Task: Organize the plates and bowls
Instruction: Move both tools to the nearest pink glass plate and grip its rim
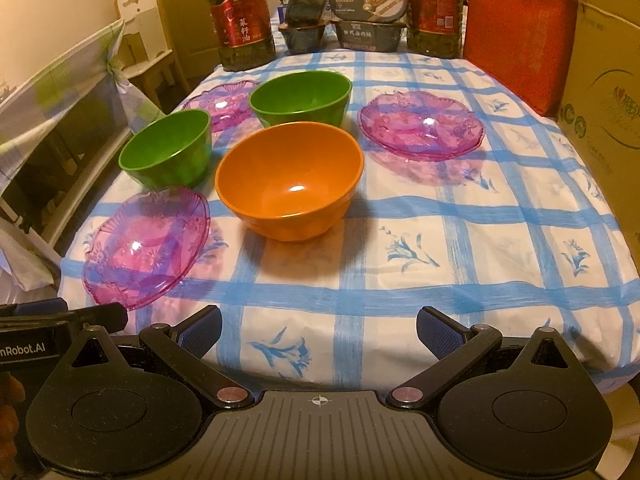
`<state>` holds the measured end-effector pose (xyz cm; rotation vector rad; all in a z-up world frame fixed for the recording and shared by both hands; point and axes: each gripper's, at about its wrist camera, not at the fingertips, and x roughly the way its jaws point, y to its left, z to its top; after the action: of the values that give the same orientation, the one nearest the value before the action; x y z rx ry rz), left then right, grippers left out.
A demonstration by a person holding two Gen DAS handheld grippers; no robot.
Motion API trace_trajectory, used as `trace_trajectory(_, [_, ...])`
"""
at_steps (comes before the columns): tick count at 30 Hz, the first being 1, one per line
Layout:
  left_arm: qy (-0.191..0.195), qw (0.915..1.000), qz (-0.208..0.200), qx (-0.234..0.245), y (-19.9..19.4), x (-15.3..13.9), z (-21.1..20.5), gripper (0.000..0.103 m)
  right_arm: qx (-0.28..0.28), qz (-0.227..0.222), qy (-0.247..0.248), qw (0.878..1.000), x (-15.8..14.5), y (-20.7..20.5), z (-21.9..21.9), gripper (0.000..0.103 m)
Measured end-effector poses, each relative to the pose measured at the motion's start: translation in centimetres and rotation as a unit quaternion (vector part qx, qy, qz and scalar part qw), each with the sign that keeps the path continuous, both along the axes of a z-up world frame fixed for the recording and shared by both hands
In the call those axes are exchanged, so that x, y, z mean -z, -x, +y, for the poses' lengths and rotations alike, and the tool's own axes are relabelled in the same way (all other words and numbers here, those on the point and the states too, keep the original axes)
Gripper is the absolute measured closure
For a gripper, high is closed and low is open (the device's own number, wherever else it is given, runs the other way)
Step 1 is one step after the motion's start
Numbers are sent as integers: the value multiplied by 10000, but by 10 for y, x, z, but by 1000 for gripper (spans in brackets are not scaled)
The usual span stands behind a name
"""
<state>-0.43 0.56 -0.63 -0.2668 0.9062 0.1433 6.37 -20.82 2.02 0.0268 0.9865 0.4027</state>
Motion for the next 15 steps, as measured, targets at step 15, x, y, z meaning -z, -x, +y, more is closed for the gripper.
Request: trace_trajectory(15, [197, 9994, -136, -245, -8, -7, 33, 5, -54, 70, -359, 9993, 3, -15, 20, 1])
